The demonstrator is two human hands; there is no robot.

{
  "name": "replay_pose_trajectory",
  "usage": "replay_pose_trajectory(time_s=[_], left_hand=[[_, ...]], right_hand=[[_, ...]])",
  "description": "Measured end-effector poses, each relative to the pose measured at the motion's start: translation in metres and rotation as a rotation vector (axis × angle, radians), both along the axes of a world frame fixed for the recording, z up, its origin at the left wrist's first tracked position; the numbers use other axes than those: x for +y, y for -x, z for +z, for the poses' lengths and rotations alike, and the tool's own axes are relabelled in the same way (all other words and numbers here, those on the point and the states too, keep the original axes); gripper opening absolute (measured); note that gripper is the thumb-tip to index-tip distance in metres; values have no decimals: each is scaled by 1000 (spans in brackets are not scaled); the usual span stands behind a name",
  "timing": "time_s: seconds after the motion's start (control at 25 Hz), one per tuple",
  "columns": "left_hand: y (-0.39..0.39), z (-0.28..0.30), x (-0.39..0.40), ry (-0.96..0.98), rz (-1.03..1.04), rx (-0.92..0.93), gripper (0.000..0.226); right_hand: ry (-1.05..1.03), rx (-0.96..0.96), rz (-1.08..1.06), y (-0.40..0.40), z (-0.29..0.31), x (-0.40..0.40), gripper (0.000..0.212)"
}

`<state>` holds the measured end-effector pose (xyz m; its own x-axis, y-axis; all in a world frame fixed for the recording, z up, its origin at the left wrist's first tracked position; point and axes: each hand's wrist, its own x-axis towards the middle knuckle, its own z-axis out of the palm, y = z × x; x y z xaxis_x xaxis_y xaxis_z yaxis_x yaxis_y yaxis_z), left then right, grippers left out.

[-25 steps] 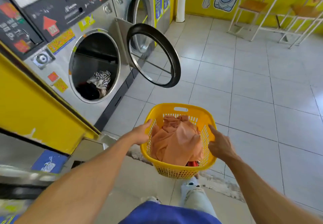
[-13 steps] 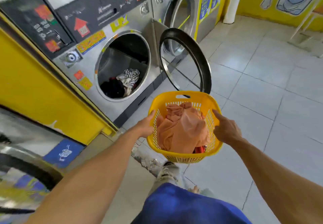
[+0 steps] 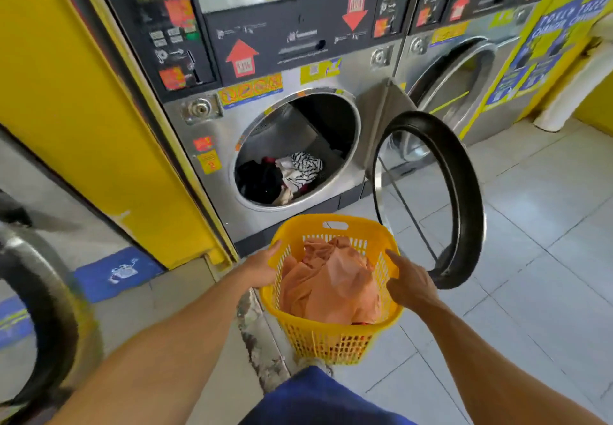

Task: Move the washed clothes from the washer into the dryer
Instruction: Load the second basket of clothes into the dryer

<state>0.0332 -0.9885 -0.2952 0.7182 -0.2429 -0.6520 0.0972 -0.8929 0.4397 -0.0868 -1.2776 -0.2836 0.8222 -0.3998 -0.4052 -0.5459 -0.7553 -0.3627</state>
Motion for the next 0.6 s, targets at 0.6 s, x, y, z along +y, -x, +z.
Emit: replay_pose_trajectory(time_s=[0.6], left_hand=[[-134, -58, -45, 69, 428, 20, 89]], right_hand=[[-13, 141, 344, -268, -39, -61, 76]])
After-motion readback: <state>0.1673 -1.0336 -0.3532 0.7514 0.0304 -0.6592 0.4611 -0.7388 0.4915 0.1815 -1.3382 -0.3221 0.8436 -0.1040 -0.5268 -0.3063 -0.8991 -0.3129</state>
